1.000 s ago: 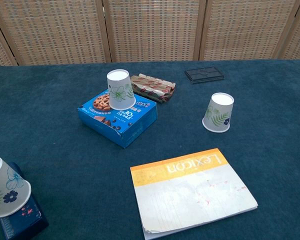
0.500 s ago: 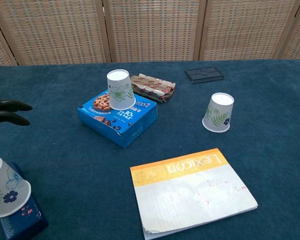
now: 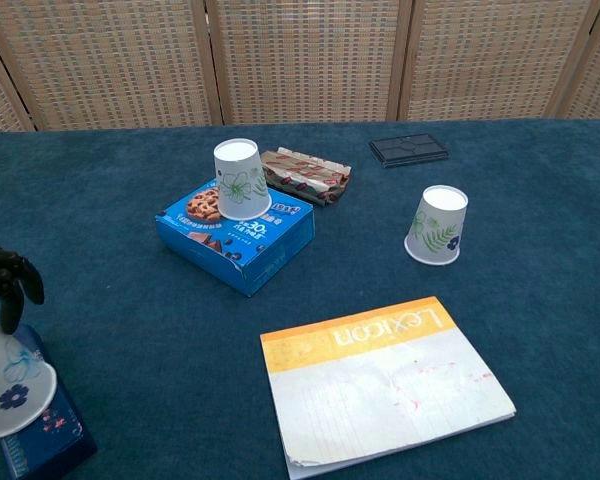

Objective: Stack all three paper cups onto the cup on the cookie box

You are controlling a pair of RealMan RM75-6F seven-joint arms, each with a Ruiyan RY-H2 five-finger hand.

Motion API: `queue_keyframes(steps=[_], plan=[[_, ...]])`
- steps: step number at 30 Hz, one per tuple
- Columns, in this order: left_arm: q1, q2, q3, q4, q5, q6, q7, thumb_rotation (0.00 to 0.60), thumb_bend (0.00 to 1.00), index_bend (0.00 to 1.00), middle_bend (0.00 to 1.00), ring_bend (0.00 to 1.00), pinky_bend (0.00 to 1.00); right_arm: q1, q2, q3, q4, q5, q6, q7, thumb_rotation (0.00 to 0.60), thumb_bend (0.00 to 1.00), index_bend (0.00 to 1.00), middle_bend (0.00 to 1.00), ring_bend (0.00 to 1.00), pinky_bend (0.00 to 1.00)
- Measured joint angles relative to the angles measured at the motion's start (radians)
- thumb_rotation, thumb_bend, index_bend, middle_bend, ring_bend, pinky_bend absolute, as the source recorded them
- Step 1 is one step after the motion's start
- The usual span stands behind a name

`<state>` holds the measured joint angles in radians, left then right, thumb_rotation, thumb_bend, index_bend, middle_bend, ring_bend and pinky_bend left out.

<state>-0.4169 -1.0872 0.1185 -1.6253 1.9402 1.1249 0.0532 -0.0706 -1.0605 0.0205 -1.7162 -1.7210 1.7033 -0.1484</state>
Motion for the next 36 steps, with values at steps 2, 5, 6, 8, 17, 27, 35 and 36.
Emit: queue_keyframes(steps=[2,5,6,8,17,27,35,36], plan=[[-0.002,-0.008,0.0,0.01,-0.002,0.012,-0.008,0.6,0.02,0.56,0.42,0.44,0.45,0.0,0.0,0.0,0.0,0.001,-0.001,0.001,0.6,0.0,0.0,0.0,0.0,0.0],[-0.005,-0.013,-0.001,0.019,-0.007,0.027,-0.024,0.6,0.03,0.57,0.43,0.44,0.46,0.001,-0.001,0.001,-0.001,0.002,-0.001,0.0,0.6,0.0,0.0,0.0,0.0,0.0],[-0.006,-0.012,-0.002,0.019,-0.01,0.033,-0.027,0.6,0.03,0.57,0.43,0.44,0.46,0.001,-0.001,0.001,-0.001,0.002,-0.002,0.0,0.6,0.0,0.0,0.0,0.0,0.0],[-0.012,-0.007,-0.01,0.012,-0.019,0.047,-0.041,0.6,0.03,0.56,0.43,0.44,0.46,0.002,-0.001,0.001,-0.001,0.003,-0.004,-0.001,0.6,0.0,0.0,0.0,0.0,0.0],[-0.109,0.076,-0.139,-0.128,-0.188,-0.022,-0.06,0.6,0.01,0.55,0.43,0.44,0.46,0.016,-0.005,0.014,-0.005,0.046,-0.038,-0.014,0.6,0.0,0.0,0.0,0.0,0.0],[-0.334,0.121,-0.363,-0.213,-0.619,-0.253,0.085,0.6,0.0,0.54,0.43,0.44,0.45,0.038,-0.011,0.043,-0.009,0.121,-0.083,-0.036,0.6,0.0,0.0,0.0,0.0,0.0],[-0.557,0.071,-0.422,-0.152,-0.986,-0.392,0.277,0.6,0.0,0.54,0.43,0.44,0.45,0.047,-0.012,0.059,-0.007,0.172,-0.105,-0.035,0.6,0.0,0.0,0.0,0.0,0.0],[-0.584,0.06,-0.42,-0.137,-1.03,-0.401,0.303,0.6,0.0,0.54,0.43,0.44,0.45,0.048,-0.012,0.061,-0.005,0.179,-0.107,-0.035,0.6,0.0,0.0,0.0,0.0,0.0]])
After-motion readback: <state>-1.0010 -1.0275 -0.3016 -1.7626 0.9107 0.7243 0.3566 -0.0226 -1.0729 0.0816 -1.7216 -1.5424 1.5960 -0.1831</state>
